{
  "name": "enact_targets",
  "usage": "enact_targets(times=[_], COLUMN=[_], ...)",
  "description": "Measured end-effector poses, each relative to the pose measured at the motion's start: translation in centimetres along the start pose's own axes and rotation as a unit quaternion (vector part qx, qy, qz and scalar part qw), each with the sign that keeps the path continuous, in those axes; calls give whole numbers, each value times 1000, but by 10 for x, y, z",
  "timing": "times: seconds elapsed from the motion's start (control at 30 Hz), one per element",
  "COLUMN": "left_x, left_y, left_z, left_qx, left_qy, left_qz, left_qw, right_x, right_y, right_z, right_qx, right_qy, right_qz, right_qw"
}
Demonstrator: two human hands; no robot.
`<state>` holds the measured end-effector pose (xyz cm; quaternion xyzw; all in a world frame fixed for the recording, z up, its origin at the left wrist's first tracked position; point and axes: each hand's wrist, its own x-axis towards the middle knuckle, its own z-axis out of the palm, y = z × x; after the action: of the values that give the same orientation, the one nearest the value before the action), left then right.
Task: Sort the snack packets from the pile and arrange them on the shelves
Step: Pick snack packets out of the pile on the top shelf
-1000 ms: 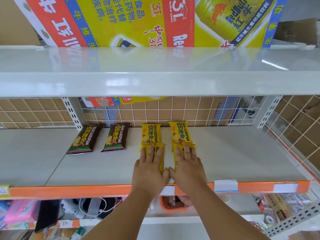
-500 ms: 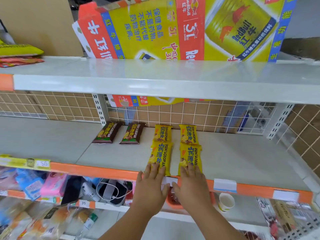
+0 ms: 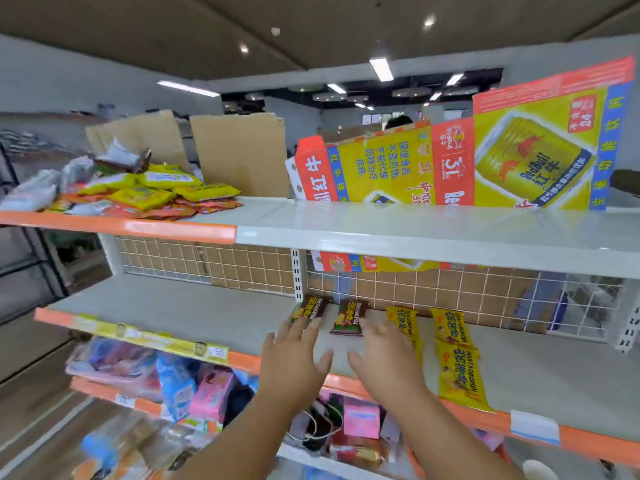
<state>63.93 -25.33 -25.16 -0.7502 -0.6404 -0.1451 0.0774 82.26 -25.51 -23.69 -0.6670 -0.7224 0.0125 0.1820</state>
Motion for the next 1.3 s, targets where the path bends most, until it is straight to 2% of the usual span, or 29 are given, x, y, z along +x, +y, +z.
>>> enact_targets(times=[0.3, 0.53, 0.93, 1.3], left_x=[-27, -41, 25, 130], left_y=[-150, -232, -265, -268], left_z=[-161, -254, -299, -284], left_qx=[18, 77, 87, 162], left_qy=[183, 258, 296, 250], left_qz=[-58, -94, -112, -135], left_qw=[981, 959, 945, 945], right_x=[22, 39, 144, 264], right_y=[-200, -297, -295, -276], right_z=[-79, -133, -155, -153], right_qx=[41, 81, 127, 132], right_qy=[126, 184, 187, 163], right_qz=[-145, -227, -238, -228], right_qw=[981, 953, 945, 951])
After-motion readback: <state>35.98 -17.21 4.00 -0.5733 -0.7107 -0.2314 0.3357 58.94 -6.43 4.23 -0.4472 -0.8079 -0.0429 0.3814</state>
